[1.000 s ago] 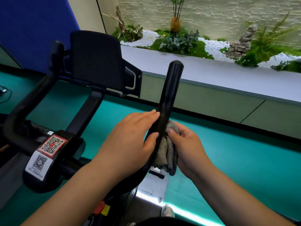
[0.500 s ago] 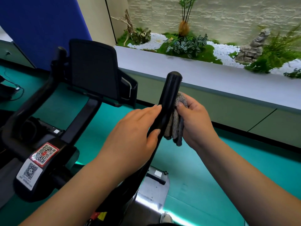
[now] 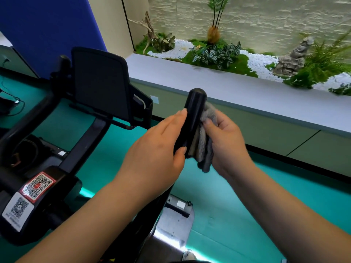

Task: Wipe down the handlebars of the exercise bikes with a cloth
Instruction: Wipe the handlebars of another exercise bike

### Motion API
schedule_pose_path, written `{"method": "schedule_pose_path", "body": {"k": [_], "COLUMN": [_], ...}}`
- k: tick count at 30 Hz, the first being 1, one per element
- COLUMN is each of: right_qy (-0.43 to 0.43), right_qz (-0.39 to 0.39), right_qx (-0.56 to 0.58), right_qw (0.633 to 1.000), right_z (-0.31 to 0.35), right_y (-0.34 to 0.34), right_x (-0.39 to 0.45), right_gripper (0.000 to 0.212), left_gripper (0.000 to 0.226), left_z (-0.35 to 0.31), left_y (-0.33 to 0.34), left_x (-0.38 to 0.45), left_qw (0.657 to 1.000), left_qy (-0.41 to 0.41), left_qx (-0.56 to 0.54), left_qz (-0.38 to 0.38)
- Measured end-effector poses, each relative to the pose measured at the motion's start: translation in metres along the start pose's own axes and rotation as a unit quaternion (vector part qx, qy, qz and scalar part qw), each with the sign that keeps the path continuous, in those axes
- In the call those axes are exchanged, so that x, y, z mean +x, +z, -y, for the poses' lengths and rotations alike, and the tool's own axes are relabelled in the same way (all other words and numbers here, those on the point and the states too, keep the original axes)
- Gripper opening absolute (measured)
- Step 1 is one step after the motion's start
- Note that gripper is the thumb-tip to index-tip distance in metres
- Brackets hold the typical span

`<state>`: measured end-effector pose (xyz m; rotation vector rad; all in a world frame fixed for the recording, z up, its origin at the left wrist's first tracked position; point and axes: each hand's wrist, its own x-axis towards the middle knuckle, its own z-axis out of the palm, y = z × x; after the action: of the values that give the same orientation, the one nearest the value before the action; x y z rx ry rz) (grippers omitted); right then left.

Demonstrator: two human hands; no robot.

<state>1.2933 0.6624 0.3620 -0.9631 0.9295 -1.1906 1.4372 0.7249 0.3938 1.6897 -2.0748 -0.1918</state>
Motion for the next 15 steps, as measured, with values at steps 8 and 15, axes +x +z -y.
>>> {"method": "schedule_pose_path", "body": {"k": [8, 15], "right_qy": [0.056, -0.030], "right_qz": [0.009, -0.032], "right_qx": [0.036, -0.001], "right_qw": [0.998, 0.999], "right_z": [-0.017, 0.030], "right_y": [0.006, 0.009], "right_x": [-0.016, 0.028], "right_gripper": [0.030, 0.029], "left_gripper": [0.073, 0.072], "left_z": [0.005, 0.010], "left_y": [-0.003, -0.012], "left_x": [-0.004, -0.007], "left_qw": [1.000, 0.999], "left_qy": [-0.007, -0.030], "left_qx": [0.011, 0.011], "left_qz": [0.012, 0.041]}}
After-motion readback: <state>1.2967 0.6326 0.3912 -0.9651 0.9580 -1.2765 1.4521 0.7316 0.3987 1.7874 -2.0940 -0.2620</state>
